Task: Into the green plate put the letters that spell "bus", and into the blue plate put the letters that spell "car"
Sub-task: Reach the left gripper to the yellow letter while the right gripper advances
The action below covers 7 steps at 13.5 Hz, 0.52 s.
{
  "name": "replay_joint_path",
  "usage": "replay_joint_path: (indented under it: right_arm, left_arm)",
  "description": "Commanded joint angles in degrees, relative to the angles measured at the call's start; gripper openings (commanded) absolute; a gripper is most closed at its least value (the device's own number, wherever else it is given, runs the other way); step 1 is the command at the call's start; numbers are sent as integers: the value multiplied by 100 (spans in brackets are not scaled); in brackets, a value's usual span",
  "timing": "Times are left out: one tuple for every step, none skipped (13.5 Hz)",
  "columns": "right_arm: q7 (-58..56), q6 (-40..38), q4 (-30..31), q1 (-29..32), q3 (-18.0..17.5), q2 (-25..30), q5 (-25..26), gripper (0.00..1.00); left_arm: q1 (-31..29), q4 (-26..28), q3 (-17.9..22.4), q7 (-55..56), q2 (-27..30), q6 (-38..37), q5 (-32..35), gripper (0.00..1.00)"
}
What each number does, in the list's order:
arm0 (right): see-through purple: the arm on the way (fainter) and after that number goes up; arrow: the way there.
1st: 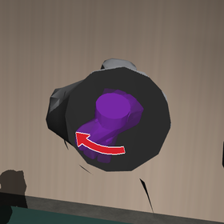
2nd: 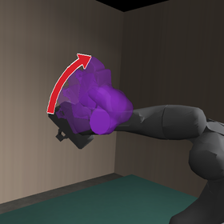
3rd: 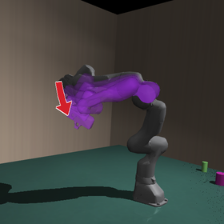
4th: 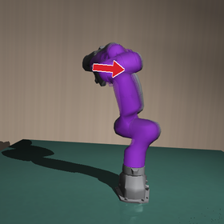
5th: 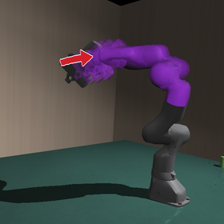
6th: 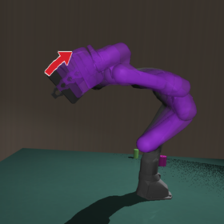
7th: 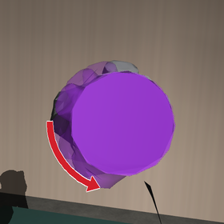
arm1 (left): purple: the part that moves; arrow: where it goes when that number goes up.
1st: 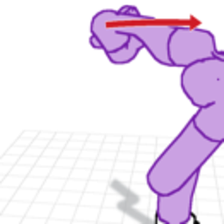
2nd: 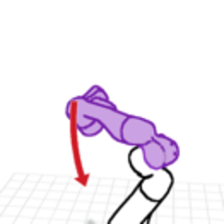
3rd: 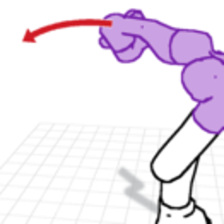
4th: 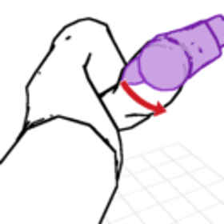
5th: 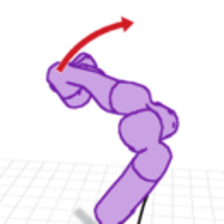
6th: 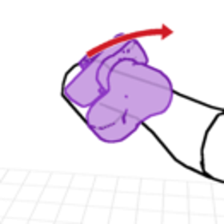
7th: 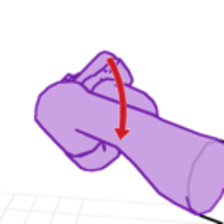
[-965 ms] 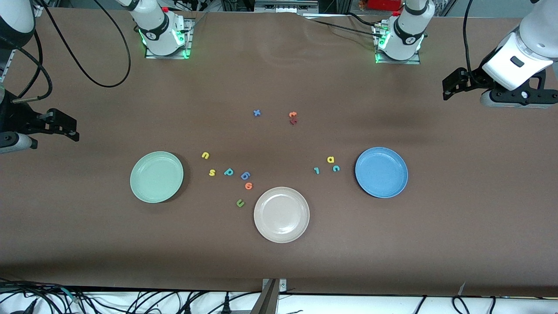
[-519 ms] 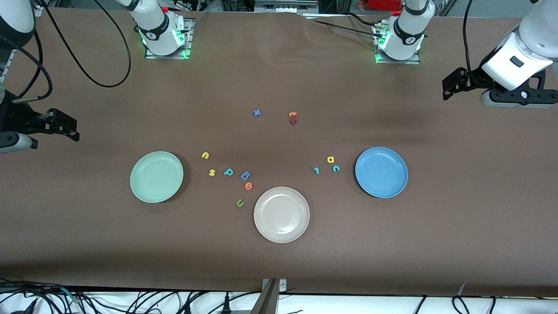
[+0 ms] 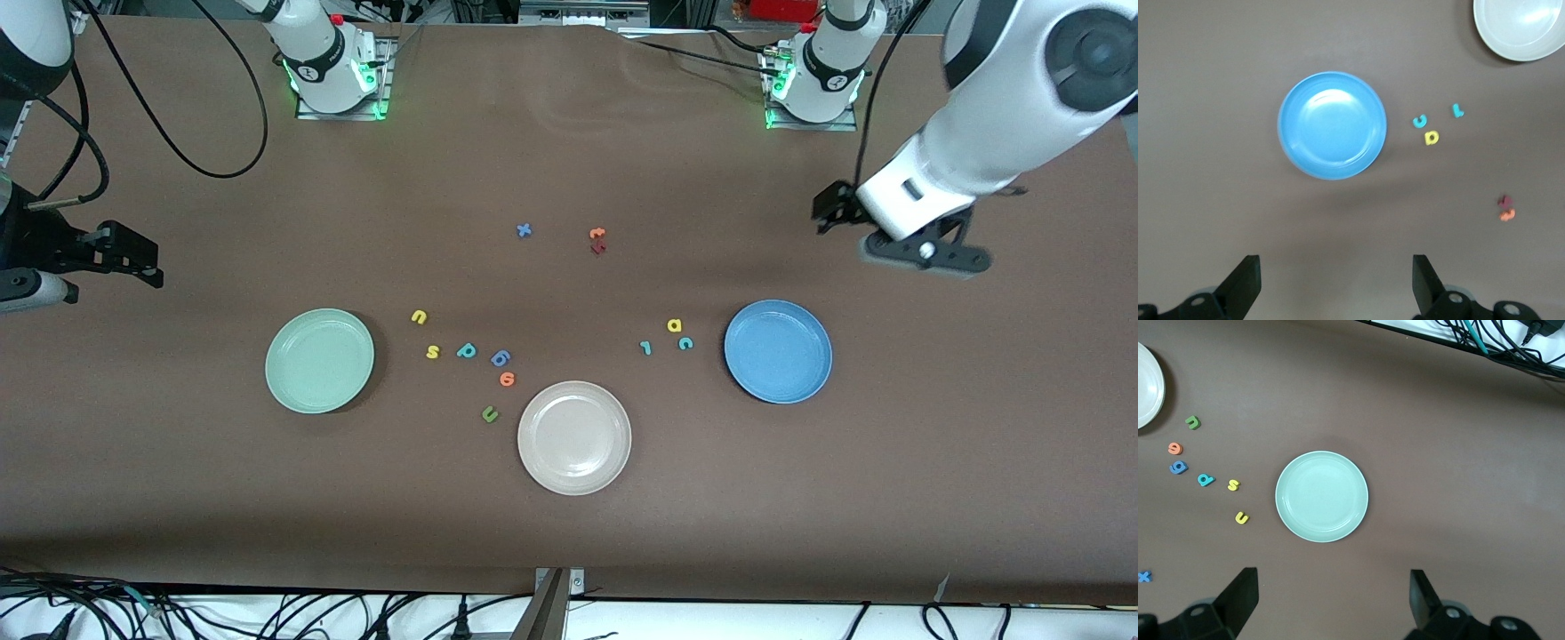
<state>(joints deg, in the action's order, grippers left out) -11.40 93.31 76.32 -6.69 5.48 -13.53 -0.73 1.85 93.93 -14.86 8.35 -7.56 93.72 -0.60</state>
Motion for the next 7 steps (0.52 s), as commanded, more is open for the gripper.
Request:
replay_joint_path:
  right_arm:
    - [6,-76,-74,1,-20,-19,-85,100]
    - [15,-76,-65,1,-20,-27,-85,100]
    - [6,-76,-65,1,-20,-27,-85,100]
    - [6,-85,-65,1,-20,-45,-94,100]
    - [6,-85,-65,-8,-20,-54,-85,100]
    - [-3,-85,-65,-43,-20,-62,-85,100]
    - [-12,-94,-65,-43,-20,-63,-85,100]
  left_arm:
    - [262,-209,-8,490,-604,364,-89,100]
    - [333,-209,-8,657,-780,610,-80,100]
    - [447,-209,-8,885,-947,865,-89,100]
    - [535,-209,-17,1123,-1114,1067,-98,100]
    - [631,-209,-17,1264,-1333,1261,-98,100]
    - [780,-209,-9,1431,-1518,1489,-89,100]
    - [912,-191,-8,1676,-1703,1726,-37,100]
